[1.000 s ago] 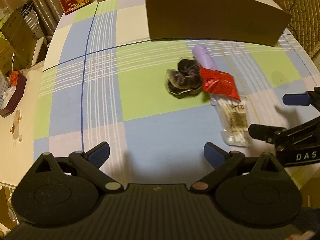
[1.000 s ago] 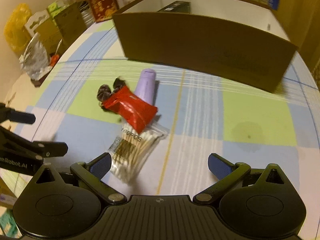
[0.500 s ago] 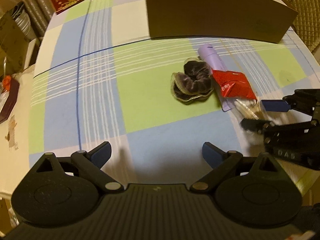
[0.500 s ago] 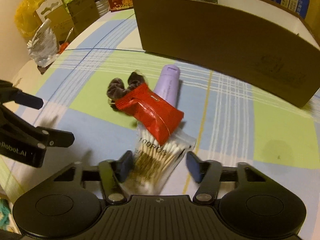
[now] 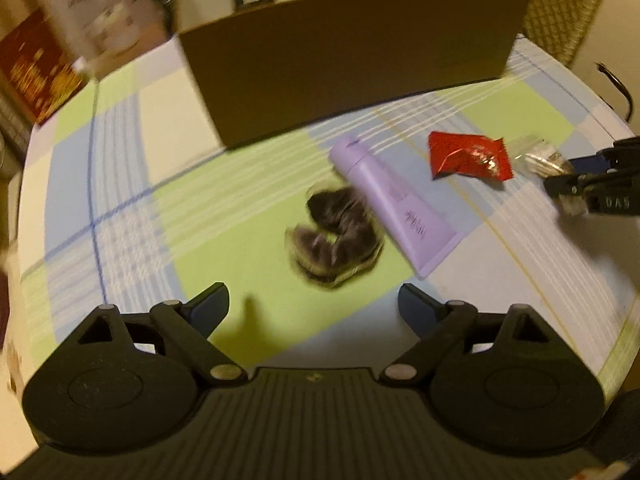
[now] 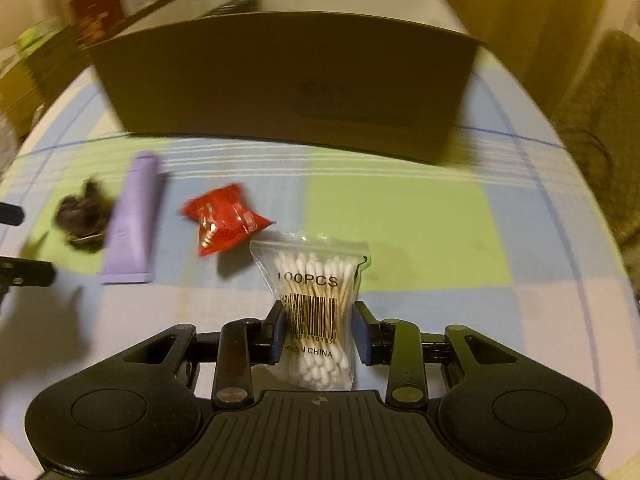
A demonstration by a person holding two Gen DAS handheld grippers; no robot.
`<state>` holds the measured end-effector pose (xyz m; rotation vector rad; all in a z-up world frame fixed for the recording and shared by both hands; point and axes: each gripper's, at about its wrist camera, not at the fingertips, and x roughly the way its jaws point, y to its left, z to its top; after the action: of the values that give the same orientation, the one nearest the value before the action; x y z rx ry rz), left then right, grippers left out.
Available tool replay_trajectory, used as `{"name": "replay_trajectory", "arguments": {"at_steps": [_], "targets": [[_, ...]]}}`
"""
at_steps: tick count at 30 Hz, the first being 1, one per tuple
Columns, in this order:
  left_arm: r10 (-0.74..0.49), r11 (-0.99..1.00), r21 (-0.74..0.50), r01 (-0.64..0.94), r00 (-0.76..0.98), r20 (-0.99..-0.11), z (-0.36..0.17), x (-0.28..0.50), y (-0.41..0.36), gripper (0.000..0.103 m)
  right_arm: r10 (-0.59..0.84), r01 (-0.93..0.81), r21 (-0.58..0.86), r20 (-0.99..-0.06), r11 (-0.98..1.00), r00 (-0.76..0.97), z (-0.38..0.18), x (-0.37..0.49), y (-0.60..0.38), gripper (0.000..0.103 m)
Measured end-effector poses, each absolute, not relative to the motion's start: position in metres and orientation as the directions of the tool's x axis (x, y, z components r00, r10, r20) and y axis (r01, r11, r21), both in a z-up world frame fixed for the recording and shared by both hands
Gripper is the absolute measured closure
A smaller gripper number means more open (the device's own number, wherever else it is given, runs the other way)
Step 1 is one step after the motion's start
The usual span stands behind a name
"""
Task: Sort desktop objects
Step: 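Grasp the dark scrunchie with the left tool while the right tool holds the swab bag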
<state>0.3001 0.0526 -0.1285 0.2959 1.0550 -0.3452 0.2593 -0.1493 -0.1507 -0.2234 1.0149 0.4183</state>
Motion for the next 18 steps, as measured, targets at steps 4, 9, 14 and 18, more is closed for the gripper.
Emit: {"name": "replay_trajectory", "arguments": {"at_steps": [4, 9, 14, 18], "targets": [[-0.171, 0.867, 0.092, 0.490, 0.466, -0.868, -0.132, 0.309, 0.040, 0.021, 0.197, -0.376, 0.005, -0.859, 0.927, 0.473, -0.148, 0.261, -0.171, 0.071], [-0.178, 0.821, 0.134, 0.555, 0.472, -0.863, -0.143, 0.322, 0.029, 0.028, 0.169, -0.326, 0.001, -0.858, 0.945, 0.485, -0.147, 0.258, -0.185, 0.071], [-0.207, 0.815, 0.104, 0.570, 0.453, -0.867, -0.150, 0.334, 0.030, 0.046, 0.161, -0.298, 0.007, -0.854, 0.954, 0.495, -0.146, 0.252, -0.193, 0.069], [-0.237, 0.822, 0.072, 0.565, 0.453, -0.860, -0.151, 0.338, 0.031, 0.061, 0.125, -0.248, -0.006, -0.852, 0.969, 0.508, -0.150, 0.253, -0.198, 0.045]]}}
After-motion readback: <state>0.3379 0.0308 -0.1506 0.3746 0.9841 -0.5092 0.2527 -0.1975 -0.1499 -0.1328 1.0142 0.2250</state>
